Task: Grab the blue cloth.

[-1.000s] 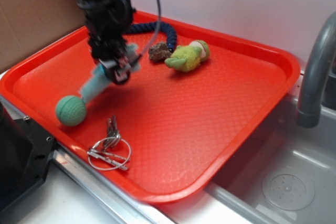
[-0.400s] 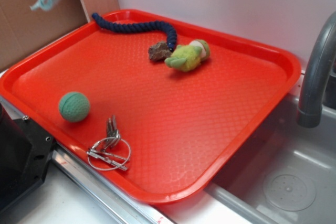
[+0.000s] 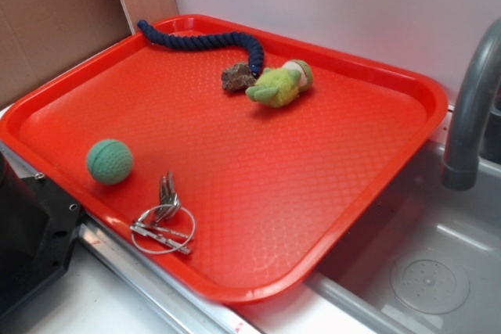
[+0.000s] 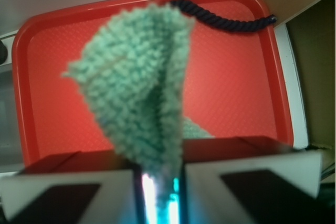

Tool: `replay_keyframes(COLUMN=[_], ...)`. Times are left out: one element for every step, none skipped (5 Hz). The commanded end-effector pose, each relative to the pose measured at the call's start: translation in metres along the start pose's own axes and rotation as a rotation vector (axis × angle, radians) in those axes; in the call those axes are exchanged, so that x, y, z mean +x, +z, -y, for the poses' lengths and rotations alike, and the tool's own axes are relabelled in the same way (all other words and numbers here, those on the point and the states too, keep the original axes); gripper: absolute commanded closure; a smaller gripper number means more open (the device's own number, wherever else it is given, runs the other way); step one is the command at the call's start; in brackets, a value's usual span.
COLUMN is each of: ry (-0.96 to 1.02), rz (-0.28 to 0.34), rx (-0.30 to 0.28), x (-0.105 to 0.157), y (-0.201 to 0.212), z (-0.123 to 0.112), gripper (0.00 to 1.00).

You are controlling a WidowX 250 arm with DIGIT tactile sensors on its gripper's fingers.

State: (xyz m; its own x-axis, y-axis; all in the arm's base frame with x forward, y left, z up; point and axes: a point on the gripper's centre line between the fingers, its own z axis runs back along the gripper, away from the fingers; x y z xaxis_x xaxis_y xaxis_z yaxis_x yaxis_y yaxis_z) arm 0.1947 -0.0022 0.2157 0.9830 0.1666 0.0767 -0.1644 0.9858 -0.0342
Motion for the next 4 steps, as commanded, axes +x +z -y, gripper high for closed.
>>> replay_keyframes(ry=[0.018,0.014,0.004,0.008], rz=[0.037,0.038,0.038,0.038], rx=[0.008,0.012,-0.014,-0.006], x=[0.0015,0.0006,-0.0003,0.0001], y=[0.0054,0.005,0.0056,0.003], z=[-0.0024,-0.0019,-0.0032,-0.0037], gripper=[1.0,1.0,1.0,1.0])
